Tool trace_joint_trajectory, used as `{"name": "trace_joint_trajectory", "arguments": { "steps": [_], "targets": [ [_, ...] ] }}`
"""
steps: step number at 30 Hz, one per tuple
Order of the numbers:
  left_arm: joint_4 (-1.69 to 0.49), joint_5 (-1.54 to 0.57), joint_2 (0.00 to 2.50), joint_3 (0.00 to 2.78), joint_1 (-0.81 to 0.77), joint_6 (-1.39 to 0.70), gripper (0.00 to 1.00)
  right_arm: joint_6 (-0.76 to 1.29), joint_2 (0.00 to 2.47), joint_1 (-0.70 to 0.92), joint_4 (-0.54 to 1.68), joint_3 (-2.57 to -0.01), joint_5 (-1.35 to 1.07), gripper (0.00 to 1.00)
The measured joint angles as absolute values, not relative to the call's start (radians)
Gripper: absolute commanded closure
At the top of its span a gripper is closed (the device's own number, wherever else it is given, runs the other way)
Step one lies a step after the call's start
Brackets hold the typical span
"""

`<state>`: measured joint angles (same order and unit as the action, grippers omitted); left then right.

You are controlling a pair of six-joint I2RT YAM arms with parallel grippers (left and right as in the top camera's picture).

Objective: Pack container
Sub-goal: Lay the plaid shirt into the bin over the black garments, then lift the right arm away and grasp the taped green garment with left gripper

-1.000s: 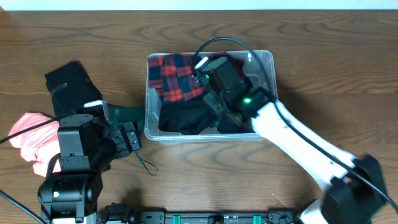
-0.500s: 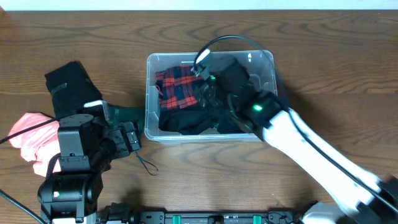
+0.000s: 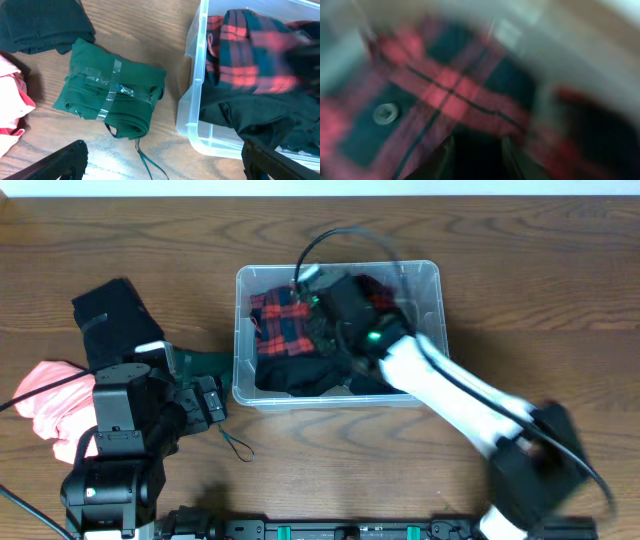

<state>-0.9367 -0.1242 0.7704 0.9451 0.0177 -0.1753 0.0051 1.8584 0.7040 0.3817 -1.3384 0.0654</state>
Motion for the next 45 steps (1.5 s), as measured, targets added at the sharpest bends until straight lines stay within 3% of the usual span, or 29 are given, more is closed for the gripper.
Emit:
{"name": "trace_joint_trajectory", "arguments": {
  "steps": [14, 16, 17, 18, 24, 32, 39, 45],
  "targets": [
    [-0.938, -0.124, 0.77, 0.945, 0.018, -0.175, 0.02, 0.069, 1.957, 0.693, 0.401, -1.403, -0.054, 0.67],
    [-0.939, -0.124, 0.77, 0.945, 0.018, -0.175, 0.02, 0.075, 1.942, 0.69, 0.41, -1.399, -0.06, 0.55],
    [-0.939, -0.125, 0.77, 0.945, 0.018, -0.175, 0.02, 0.08, 1.928, 0.688, 0.419, -1.393, -0.063, 0.38],
    [-0.939, -0.124, 0.77, 0.945, 0.018, -0.175, 0.02, 0.078, 1.902, 0.688, 0.432, -1.384, -0.067, 0.01],
    [-0.918, -0.102, 0.772, 0.945, 0.018, -0.187, 0.02, 0.066, 1.678, 0.649, 0.485, -1.339, -0.013, 0.01],
    [-0.889, -0.004, 0.883, 0.92, 0.124, -0.482, 0.02, 0.043, 1.314, 0.395, 0.606, -1.345, 0.037, 0.01],
    [-0.697, -0.101, 1.148, 0.783, 0.276, -0.654, 0.02, 0.041, 1.301, 0.152, 0.763, -1.345, 0.052, 0.01],
    [-0.521, -0.216, 1.408, 0.759, 0.333, -0.692, 0.03, 0.041, 1.307, 0.065, 0.788, -1.345, 0.054, 0.01]
  ]
}}
